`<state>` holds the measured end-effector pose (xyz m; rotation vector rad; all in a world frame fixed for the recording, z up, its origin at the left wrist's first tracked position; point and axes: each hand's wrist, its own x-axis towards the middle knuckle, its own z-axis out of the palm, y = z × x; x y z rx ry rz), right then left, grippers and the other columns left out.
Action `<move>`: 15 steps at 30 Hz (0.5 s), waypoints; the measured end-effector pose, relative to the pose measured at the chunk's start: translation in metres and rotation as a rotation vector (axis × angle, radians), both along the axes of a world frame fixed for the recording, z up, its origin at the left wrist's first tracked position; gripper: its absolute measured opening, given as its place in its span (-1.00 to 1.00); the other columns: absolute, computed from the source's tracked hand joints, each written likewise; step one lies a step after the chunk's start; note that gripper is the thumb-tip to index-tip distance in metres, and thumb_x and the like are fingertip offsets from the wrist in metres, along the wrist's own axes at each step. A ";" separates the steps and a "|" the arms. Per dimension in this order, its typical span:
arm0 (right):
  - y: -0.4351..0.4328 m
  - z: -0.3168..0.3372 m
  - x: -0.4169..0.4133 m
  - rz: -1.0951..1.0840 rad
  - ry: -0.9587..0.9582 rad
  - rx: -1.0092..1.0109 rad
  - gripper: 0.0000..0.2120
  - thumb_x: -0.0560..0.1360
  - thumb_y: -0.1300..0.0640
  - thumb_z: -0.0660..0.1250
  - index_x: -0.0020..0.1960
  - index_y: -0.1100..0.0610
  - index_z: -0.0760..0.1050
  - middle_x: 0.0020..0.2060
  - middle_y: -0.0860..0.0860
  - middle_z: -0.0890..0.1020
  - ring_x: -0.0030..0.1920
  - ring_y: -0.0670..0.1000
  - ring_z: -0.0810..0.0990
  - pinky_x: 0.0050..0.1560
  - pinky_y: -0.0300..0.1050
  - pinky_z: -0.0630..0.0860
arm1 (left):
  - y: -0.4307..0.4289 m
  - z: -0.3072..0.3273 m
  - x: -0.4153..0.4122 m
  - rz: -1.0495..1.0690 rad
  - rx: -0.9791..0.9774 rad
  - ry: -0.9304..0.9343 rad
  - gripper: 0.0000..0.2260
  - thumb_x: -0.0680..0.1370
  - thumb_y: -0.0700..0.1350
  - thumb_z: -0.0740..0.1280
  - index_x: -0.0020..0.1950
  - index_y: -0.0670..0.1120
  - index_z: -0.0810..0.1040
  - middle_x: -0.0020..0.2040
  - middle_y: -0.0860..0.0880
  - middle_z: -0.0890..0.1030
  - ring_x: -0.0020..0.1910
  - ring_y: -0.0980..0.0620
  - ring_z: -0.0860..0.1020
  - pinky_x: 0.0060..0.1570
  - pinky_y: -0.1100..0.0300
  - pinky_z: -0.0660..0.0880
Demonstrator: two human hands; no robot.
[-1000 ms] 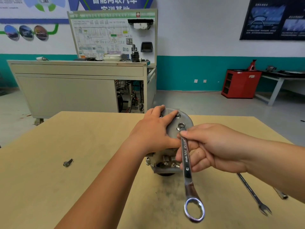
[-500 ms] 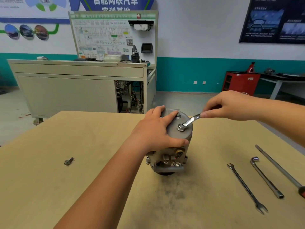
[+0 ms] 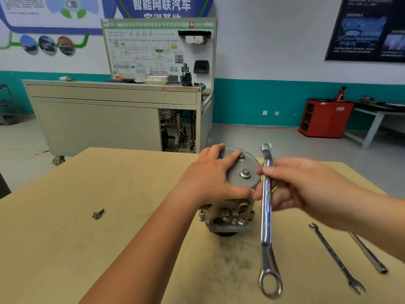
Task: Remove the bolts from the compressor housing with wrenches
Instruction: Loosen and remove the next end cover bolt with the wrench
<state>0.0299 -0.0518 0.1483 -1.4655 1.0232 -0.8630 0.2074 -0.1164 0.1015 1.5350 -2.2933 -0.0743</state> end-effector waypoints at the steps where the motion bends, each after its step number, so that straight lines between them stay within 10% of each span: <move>1: 0.004 -0.004 0.006 0.013 -0.046 0.056 -0.86 0.55 0.18 0.17 -0.04 0.22 0.47 -0.36 0.16 0.68 -0.54 -0.05 0.59 -0.47 -0.22 0.56 | 0.000 0.001 -0.001 -0.002 0.012 -0.009 -0.10 0.29 0.46 0.25 0.55 0.18 0.05 0.54 0.03 0.04 0.49 0.02 0.00 0.42 0.03 0.16; 15: -0.003 -0.014 0.015 0.131 -0.007 0.265 -0.78 0.61 0.14 0.11 -0.06 0.24 0.46 -0.45 0.13 0.63 -0.59 -0.04 0.55 -0.57 -0.25 0.50 | -0.001 0.001 -0.001 -0.012 -0.011 -0.042 -0.18 0.37 0.33 0.25 0.56 0.16 0.03 0.54 0.00 0.04 0.49 0.00 0.00 0.39 0.00 0.22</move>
